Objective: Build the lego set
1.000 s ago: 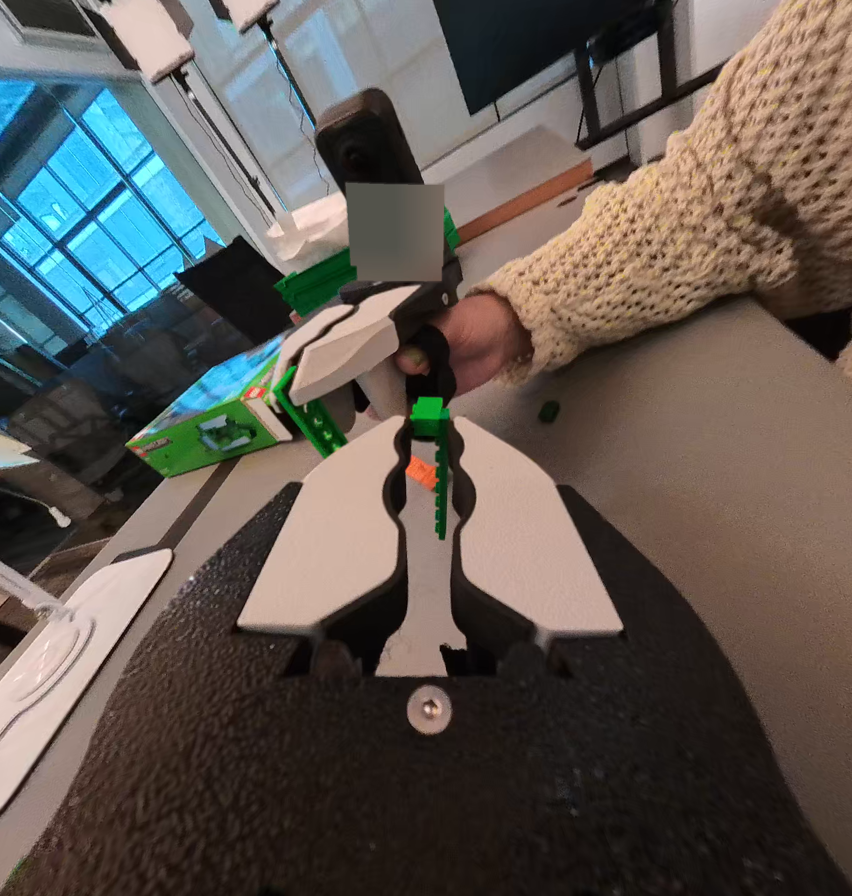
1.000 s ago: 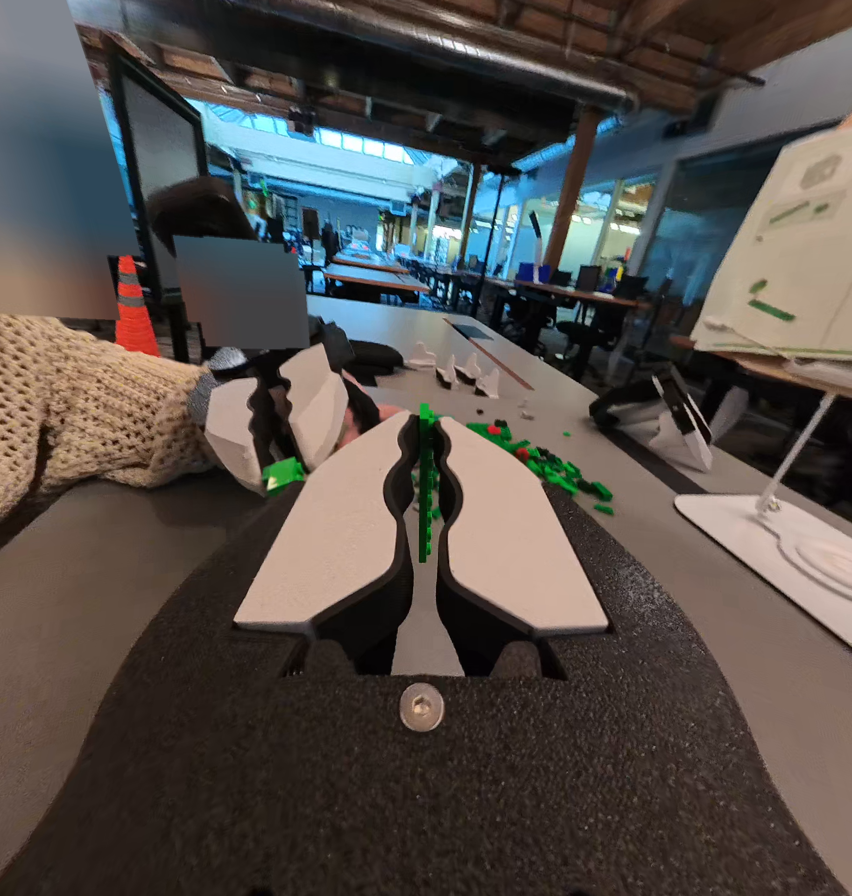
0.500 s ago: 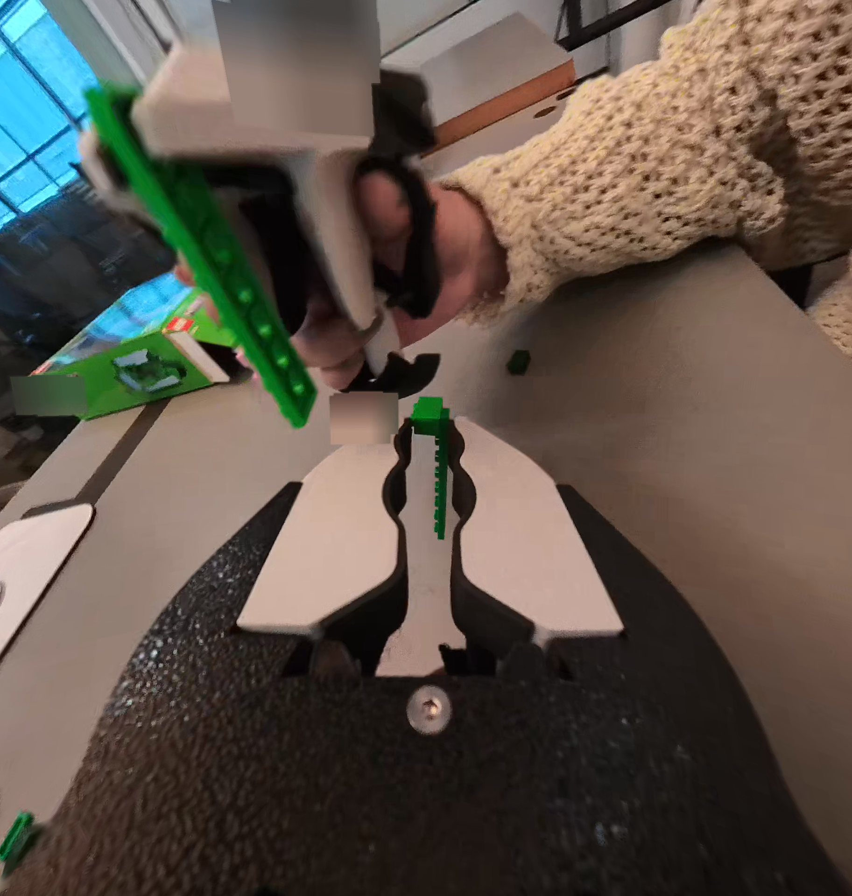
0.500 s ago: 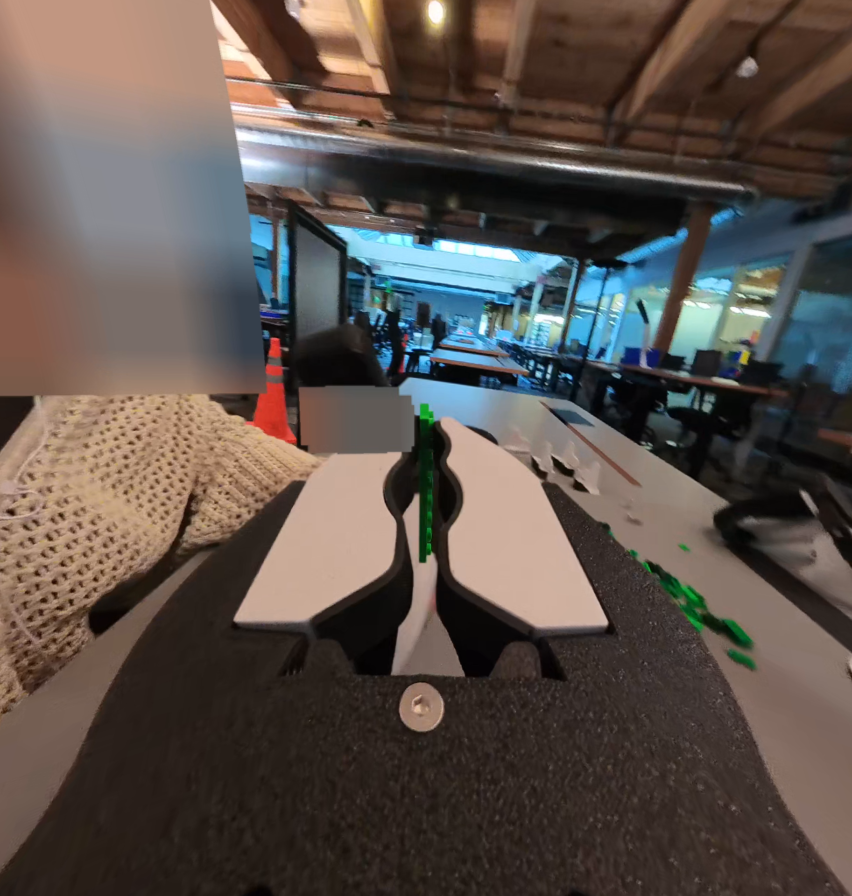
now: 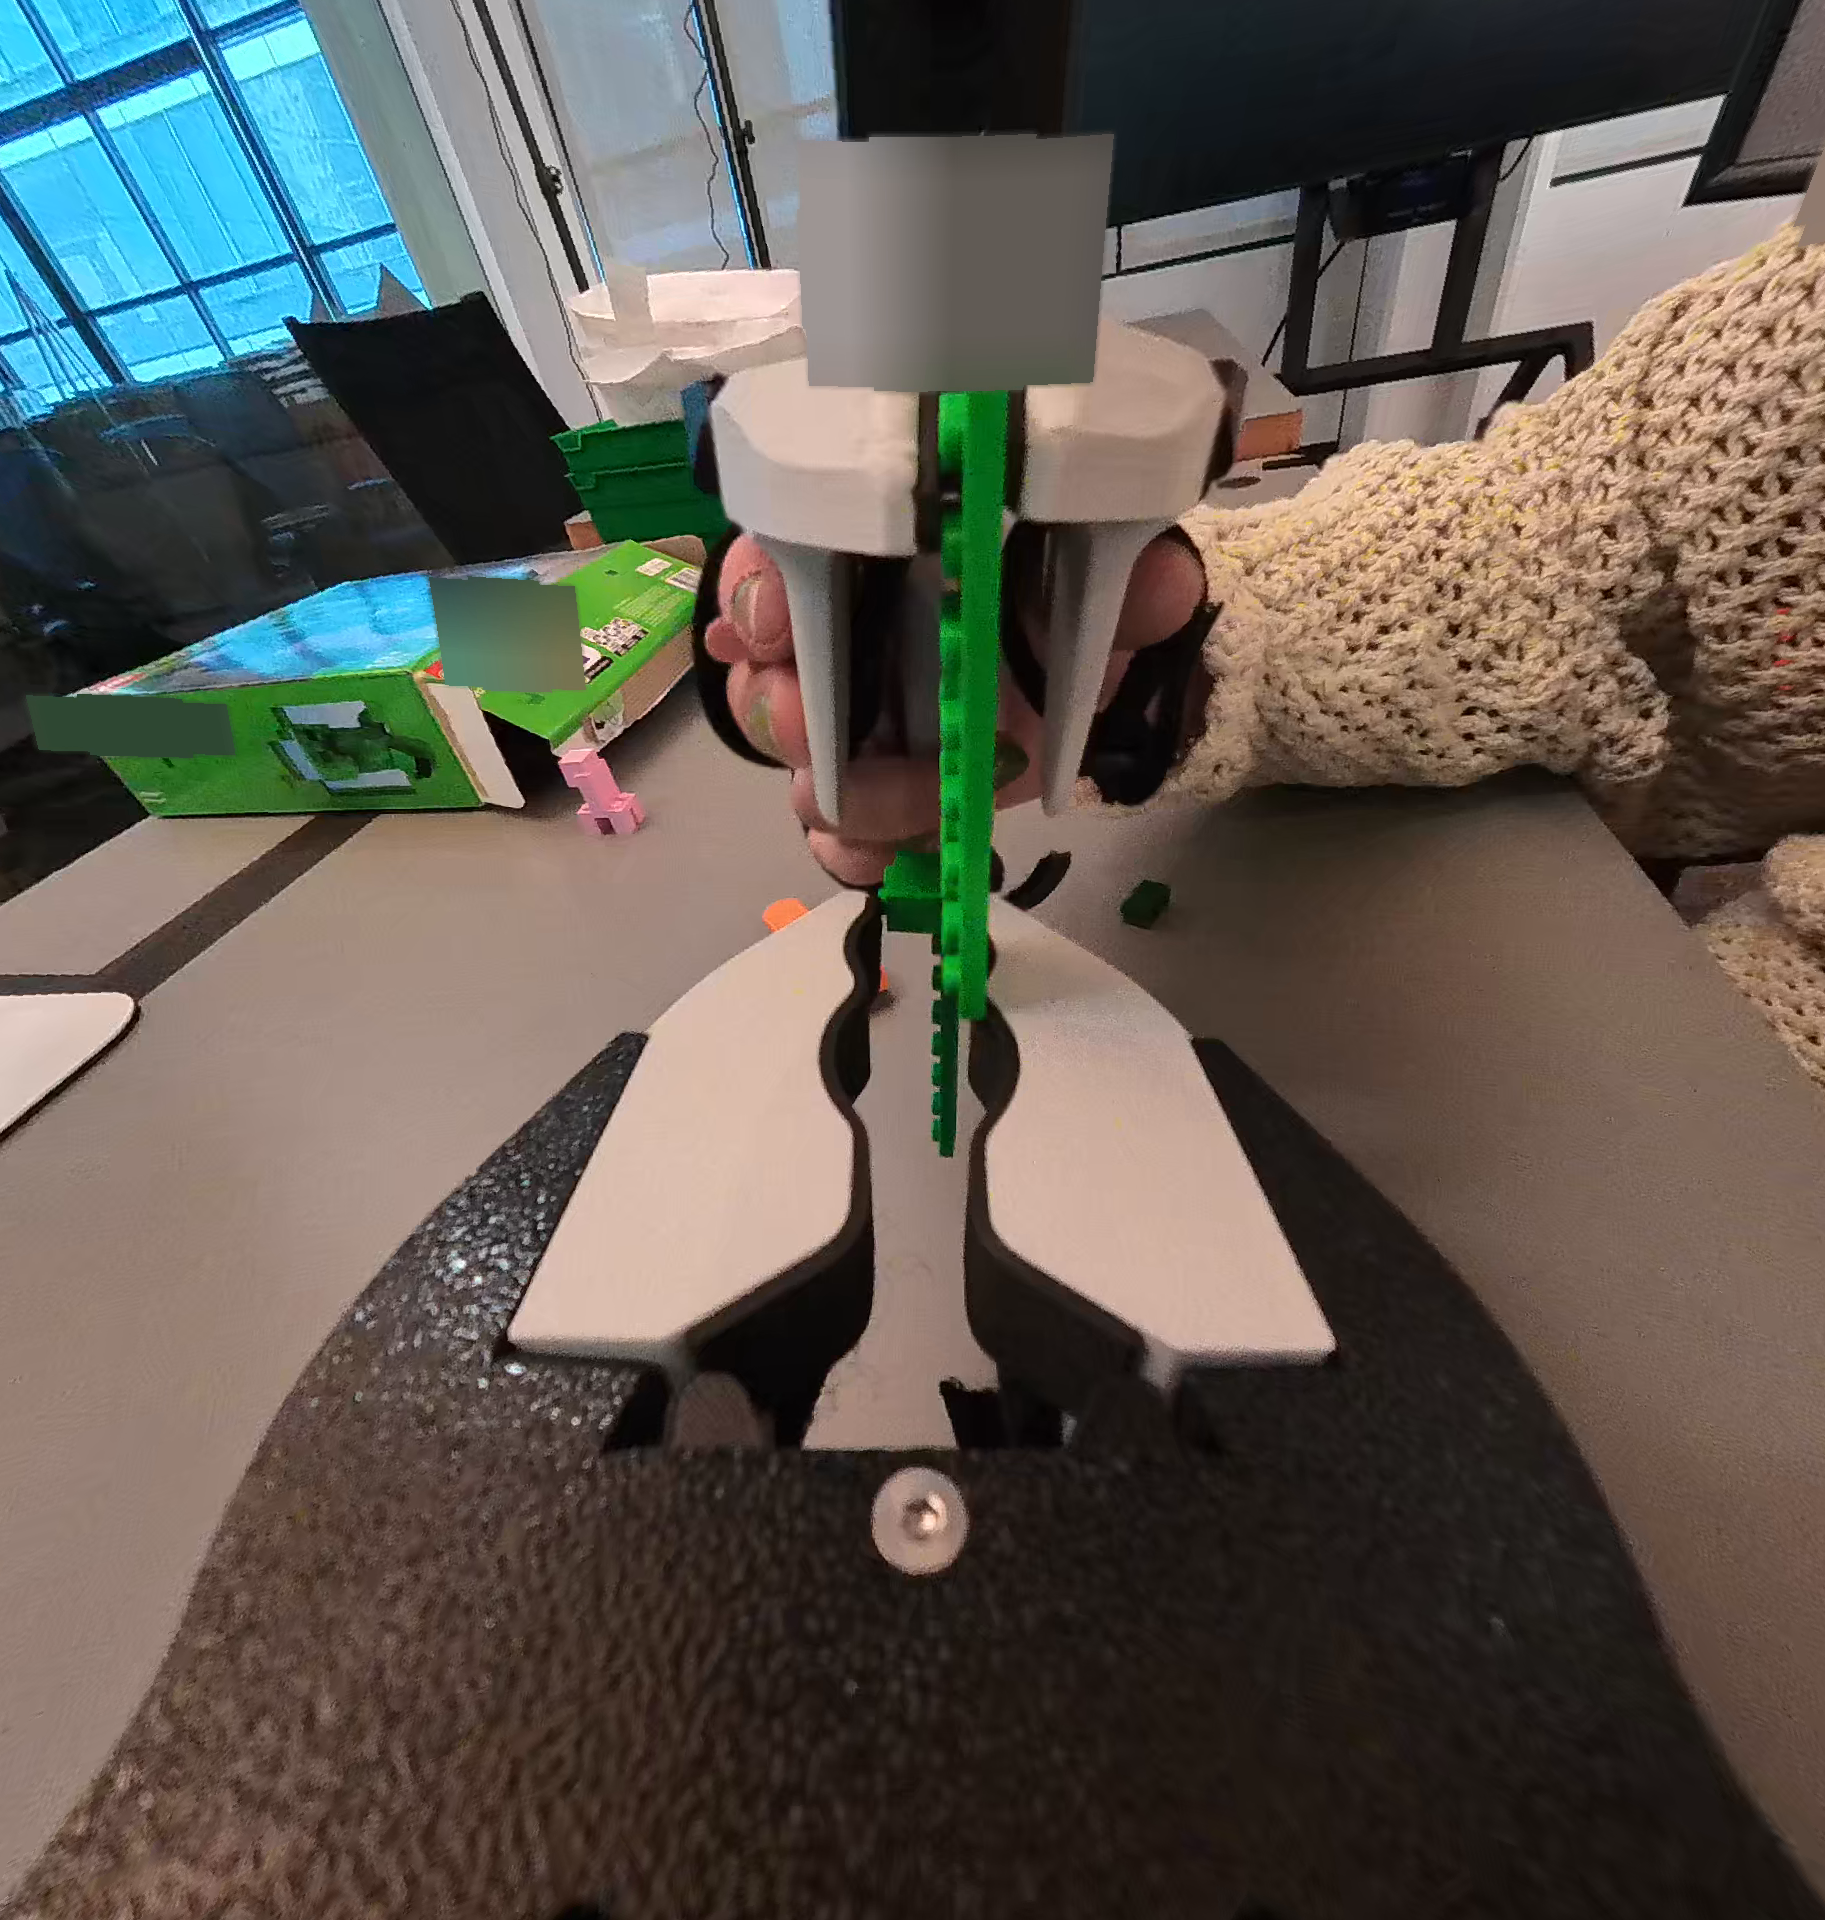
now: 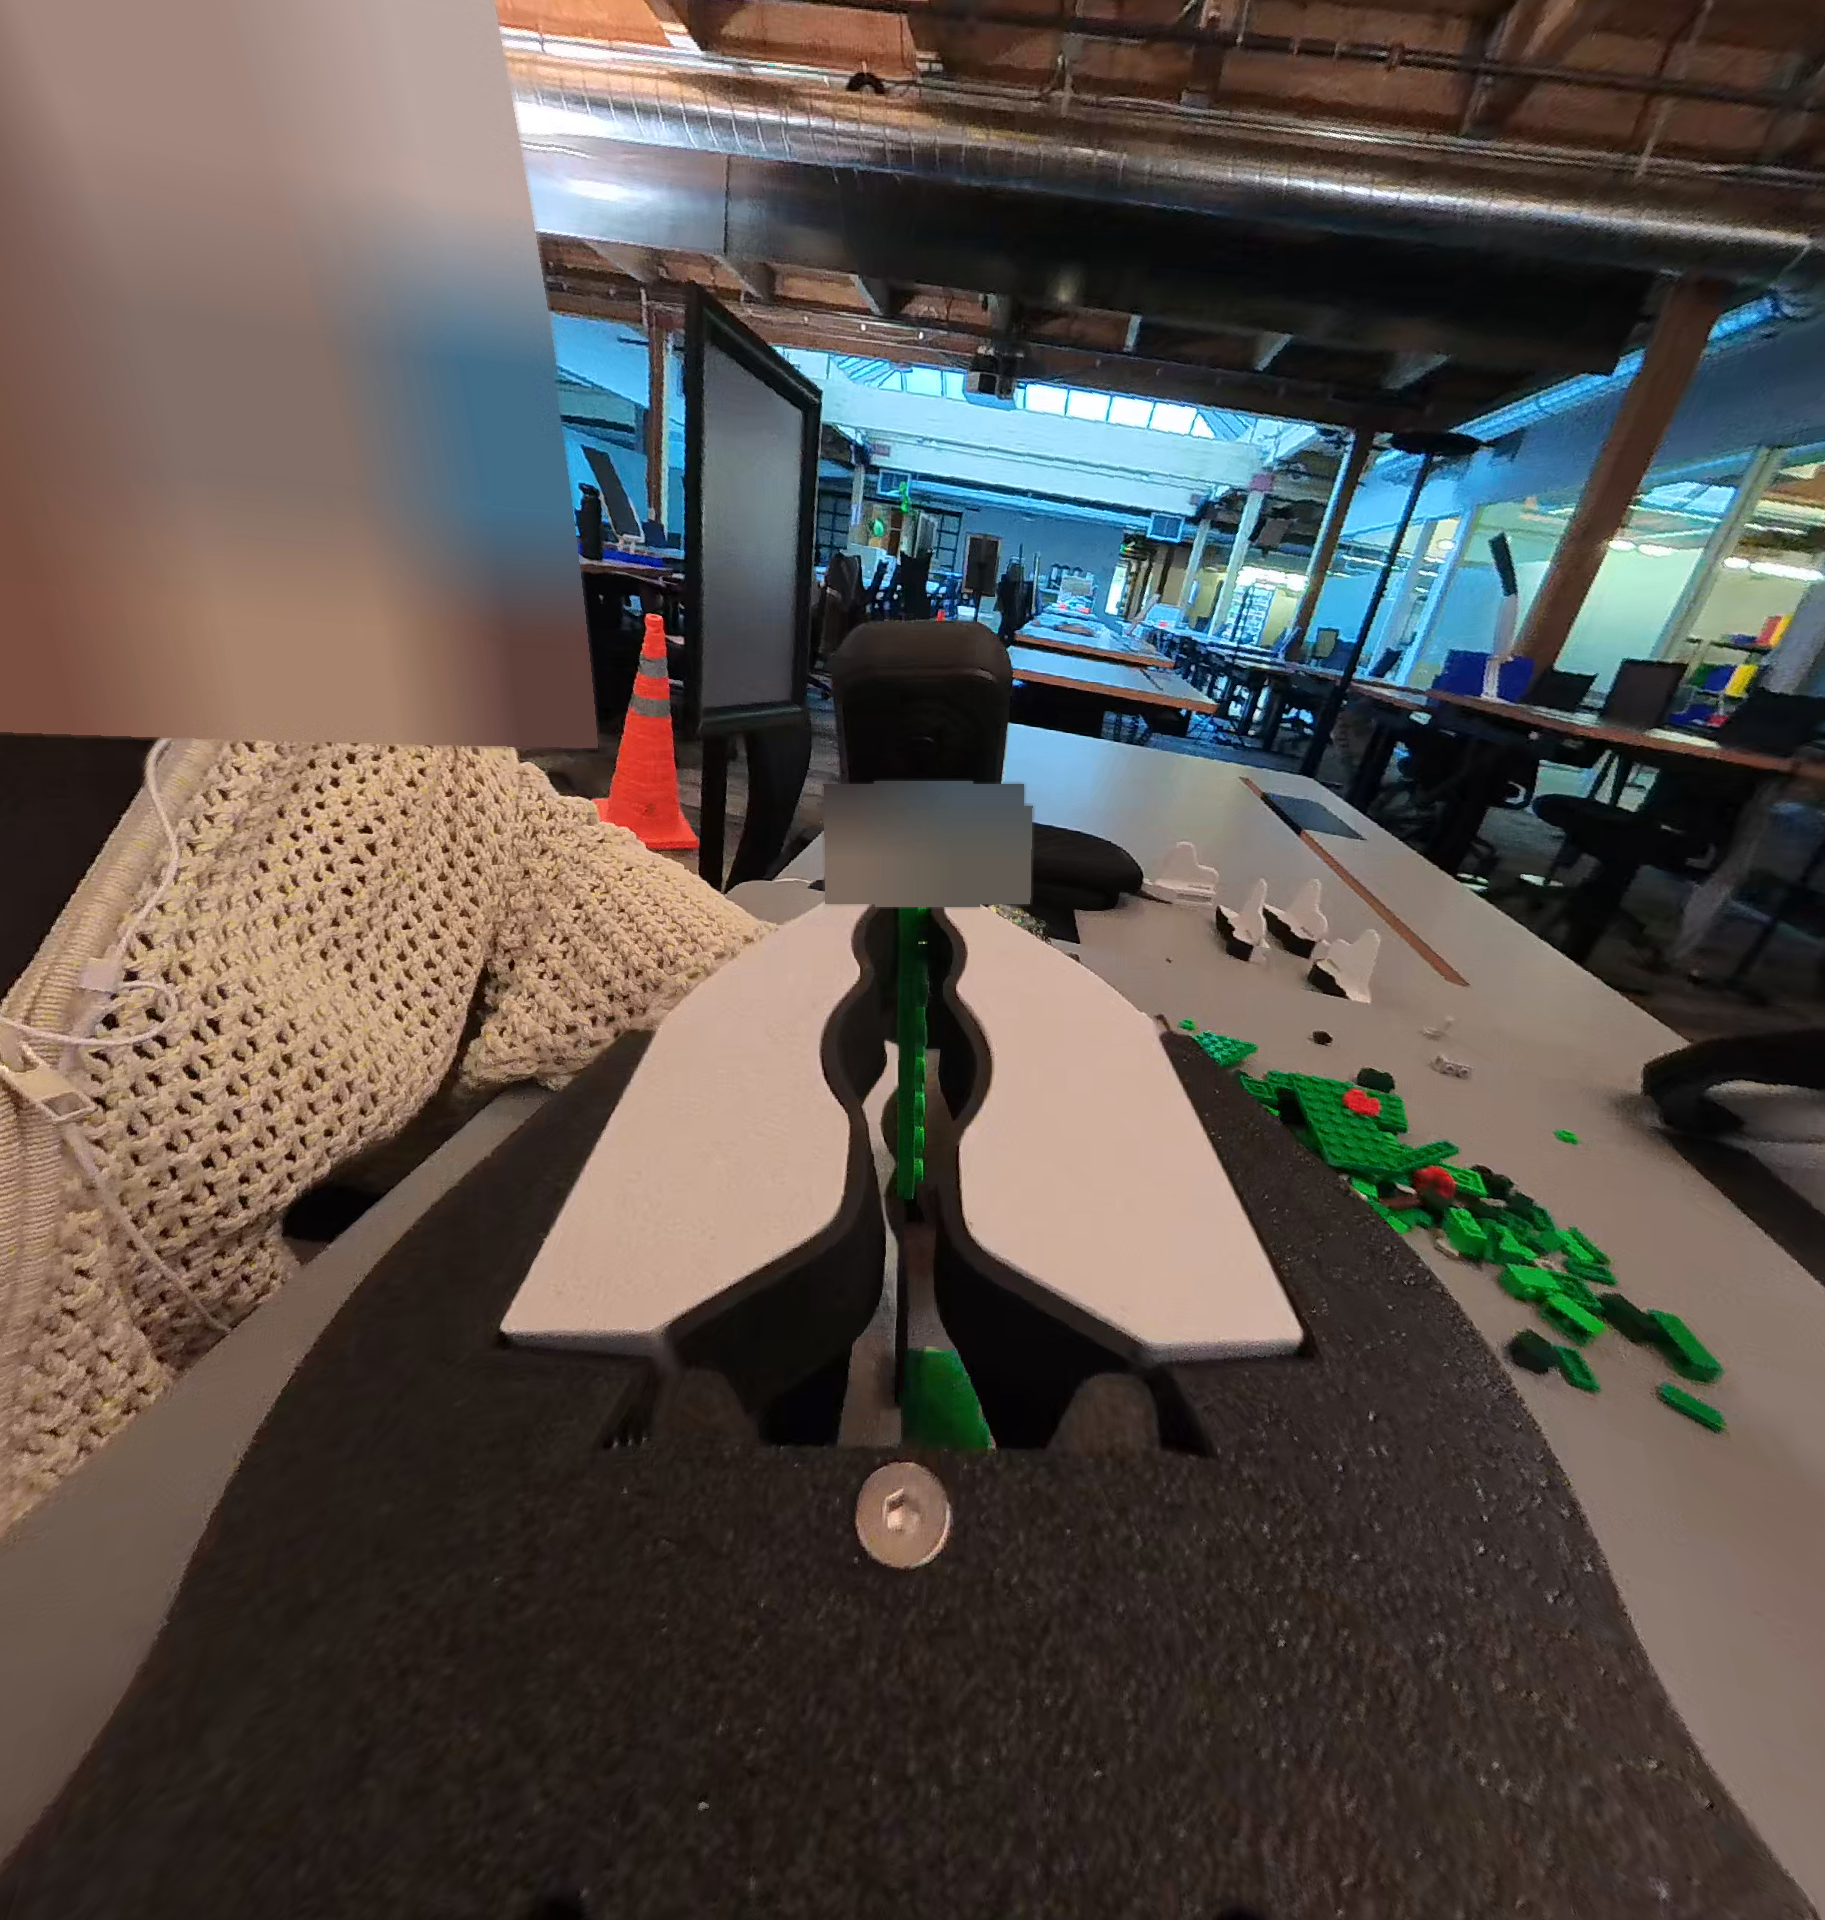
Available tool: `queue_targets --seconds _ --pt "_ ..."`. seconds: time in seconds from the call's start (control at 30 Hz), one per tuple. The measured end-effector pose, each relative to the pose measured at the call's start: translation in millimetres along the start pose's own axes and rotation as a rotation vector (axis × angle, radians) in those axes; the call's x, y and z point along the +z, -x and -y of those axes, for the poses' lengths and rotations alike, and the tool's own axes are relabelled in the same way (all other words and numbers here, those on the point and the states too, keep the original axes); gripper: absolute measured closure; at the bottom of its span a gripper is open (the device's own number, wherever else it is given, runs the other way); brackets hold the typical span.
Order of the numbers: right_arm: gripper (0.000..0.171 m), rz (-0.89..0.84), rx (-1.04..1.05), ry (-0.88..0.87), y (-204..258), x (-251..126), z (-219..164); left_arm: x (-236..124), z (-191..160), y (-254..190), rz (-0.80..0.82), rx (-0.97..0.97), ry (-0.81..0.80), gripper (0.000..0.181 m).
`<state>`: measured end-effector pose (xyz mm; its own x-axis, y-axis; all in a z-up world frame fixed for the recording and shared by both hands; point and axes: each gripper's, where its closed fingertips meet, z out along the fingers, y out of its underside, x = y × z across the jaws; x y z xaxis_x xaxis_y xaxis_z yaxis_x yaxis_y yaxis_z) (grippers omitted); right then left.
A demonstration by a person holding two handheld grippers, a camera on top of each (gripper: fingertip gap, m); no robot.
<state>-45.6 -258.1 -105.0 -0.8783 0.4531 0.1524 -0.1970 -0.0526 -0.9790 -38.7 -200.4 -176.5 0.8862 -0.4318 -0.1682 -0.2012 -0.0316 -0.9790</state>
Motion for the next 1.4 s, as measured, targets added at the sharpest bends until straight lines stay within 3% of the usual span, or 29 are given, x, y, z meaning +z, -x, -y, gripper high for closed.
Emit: queue_targets --seconds 0.03,0.9,0.97,1.13,1.4 --pt "0.167 -0.005 0.000 0.001 -1.1 -2.4 0.1 -0.4 0.2 0.6 0.002 0.000 -0.002 0.168" --pt "0.166 -0.090 -0.020 0.043 -20.9 -34.0 -4.6 -7.6 -5.1 11.2 0.026 0.001 0.022 0.168" --pt "0.167 -0.117 -0.026 0.112 -30.0 -43.5 -13.1 -17.0 -12.1 27.4 0.089 0.016 0.069 0.168" --pt "0.167 -0.047 0.054 0.348 -31.2 -57.1 -74.6 -44.6 -12.8 63.0 0.224 -0.019 0.061 0.168" --pt "0.167 0.162 -0.013 0.445 -21.9 -21.9 -99.2 -61.7 -11.4 83.3 0.339 0.003 0.062 0.168"
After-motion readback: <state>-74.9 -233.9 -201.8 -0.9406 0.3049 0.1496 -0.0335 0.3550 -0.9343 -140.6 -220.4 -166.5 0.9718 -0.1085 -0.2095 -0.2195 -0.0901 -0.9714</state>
